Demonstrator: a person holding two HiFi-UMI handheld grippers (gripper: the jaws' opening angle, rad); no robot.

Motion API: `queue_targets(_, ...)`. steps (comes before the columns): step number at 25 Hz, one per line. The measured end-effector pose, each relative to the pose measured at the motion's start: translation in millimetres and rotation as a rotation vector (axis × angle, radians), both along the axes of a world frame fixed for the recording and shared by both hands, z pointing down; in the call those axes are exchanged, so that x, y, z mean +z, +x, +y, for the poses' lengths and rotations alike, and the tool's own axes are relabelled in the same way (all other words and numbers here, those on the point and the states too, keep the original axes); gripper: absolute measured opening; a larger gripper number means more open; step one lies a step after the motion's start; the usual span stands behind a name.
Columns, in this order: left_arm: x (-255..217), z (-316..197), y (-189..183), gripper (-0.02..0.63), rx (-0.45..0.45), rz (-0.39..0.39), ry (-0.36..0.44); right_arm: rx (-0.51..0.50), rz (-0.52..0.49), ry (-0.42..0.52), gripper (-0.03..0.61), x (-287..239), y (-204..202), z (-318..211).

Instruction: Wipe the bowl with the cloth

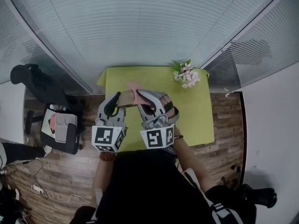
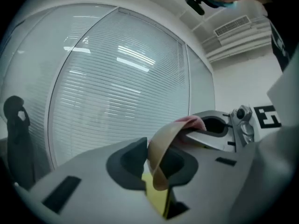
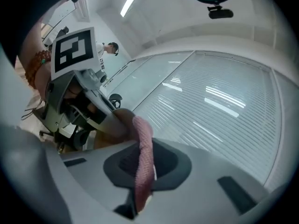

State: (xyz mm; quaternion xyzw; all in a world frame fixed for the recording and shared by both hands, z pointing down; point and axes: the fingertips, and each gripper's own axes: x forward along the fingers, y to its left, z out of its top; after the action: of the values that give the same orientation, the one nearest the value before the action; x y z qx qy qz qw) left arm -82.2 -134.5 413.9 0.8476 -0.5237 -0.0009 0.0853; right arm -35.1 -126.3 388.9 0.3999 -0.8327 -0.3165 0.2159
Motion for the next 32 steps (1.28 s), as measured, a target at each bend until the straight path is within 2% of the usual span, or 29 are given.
queue_targets(3,-10.9,-0.6,-4.4,0.057,0.008,0.157,0.007,0.003,-0.12,-0.038,0.017,-9.2,1.3,0.5)
queue_targets(7,-22.3,1.3,-11.9,0.06,0.018,0.445,-0.027,-0.007,-0.272,-0.098,0.018,-23.6,4.5,2.6)
queue_targets(9,-27.2,2.7,-15.1,0.058,0.024,0.602,-0.047,-0.013,-0.421,-0.145,0.018,-34.2,7.6,2.4)
queue_targets(11,-28.2,3.3,-17.3,0.058,0.031,0.724,-0.059,-0.026,-0.586,-0.176,0.02,-46.0,8.4,1.3)
queue_targets(12,-25.5,2.4,-17.0,0.06,0.035,0.753,-0.067,-0.035,-0.593,-0.182,0.021,-46.5,8.2,0.1)
queue_targets(14,-14.0,-1.3,-11.8,0.064,0.053,0.73,-0.099,-0.029,-0.457,-0.19,0.021,-32.5,9.4,-4.1)
queue_targets(16,-3.0,-3.7,-4.4,0.064,0.074,0.619,-0.127,-0.003,-0.279,-0.164,0.02,-16.1,10.9,-7.3)
queue_targets(17,-0.1,-4.4,-2.1,0.074,0.071,0.53,-0.125,0.005,-0.201,-0.124,0.02,-11.5,10.4,-7.4)
queue_targets(18,1.4,-5.2,-0.7,0.095,0.058,0.415,-0.111,0.006,-0.132,-0.076,0.018,-8.6,9.0,-6.6)
queue_targets(20,4.8,-6.9,1.8,0.097,0.026,0.162,-0.071,0.0,-0.036,-0.013,0.018,-4.3,6.0,-4.1)
queue_targets(21,7.2,-7.3,3.7,0.093,0.023,0.077,-0.059,-0.001,-0.006,0.001,0.018,-2.2,4.7,-2.9)
queue_targets(22,9.6,-7.2,5.3,0.075,0.027,0.044,-0.06,0.002,0.019,0.012,0.018,-0.1,3.4,-2.1)
queue_targets(23,11.7,-7.0,5.6,0.063,0.032,0.055,-0.071,0.004,0.034,0.018,0.018,1.7,2.1,-1.5)
queue_targets(26,11.0,-4.8,2.7,0.058,0.036,0.153,-0.093,-0.005,0.014,0.012,0.018,0.8,0.6,0.2)
queue_targets(29,1.2,-2.2,-1.8,0.057,0.046,0.274,-0.08,-0.015,-0.091,-0.016,0.02,-9.2,0.8,3.2)
queue_targets(32,-7.0,-1.8,-8.3,0.058,0.06,0.449,-0.089,-0.022,-0.21,-0.055,0.021,-19.6,1.0,3.4)
